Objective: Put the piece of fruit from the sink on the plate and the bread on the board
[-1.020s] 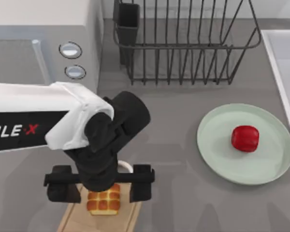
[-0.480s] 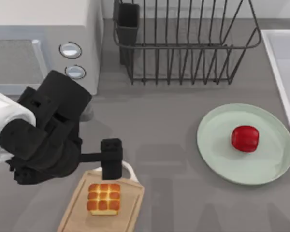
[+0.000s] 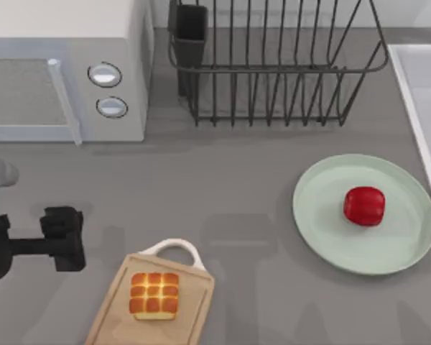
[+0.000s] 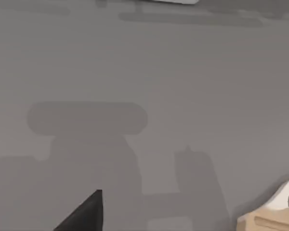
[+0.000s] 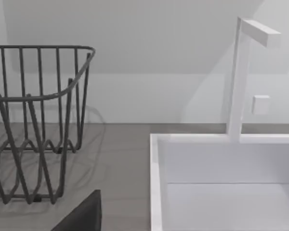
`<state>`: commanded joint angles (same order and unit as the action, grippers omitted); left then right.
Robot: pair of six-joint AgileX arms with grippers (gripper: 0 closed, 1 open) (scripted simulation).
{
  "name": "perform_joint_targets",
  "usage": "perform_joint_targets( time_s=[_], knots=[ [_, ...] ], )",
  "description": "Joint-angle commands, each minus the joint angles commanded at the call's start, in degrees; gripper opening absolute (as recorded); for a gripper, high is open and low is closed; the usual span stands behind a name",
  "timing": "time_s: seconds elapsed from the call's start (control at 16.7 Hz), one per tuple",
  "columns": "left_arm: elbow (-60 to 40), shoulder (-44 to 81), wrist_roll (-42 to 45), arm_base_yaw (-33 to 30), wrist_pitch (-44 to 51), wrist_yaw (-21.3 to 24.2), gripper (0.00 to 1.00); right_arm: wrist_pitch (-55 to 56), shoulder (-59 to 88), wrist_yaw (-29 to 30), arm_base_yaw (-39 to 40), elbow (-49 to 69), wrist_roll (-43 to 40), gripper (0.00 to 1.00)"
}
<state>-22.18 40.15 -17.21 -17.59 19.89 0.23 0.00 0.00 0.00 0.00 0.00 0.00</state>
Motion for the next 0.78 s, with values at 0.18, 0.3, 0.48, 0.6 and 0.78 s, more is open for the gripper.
perform_joint_targets(
  time_s=[0.18,0.3,0.48,0.6,0.78],
  knots=[
    [8.7,-16.3,6.3,6.5,-7.0,-0.1,1.00,0.0,0.0,0.0,0.0,0.0,0.0,1.00],
    [13.7,-25.6,10.2,10.5,-11.4,-0.1,1.00,0.0,0.0,0.0,0.0,0.0,0.0,1.00],
    [19.3,-35.4,14.8,15.1,-16.8,-0.2,1.00,0.0,0.0,0.0,0.0,0.0,0.0,1.00],
    [21.5,-39.0,16.6,17.0,-19.1,-0.2,1.00,0.0,0.0,0.0,0.0,0.0,0.0,1.00],
    [22.2,-40.1,17.2,17.6,-19.9,-0.2,1.00,0.0,0.0,0.0,0.0,0.0,0.0,1.00]
  ],
)
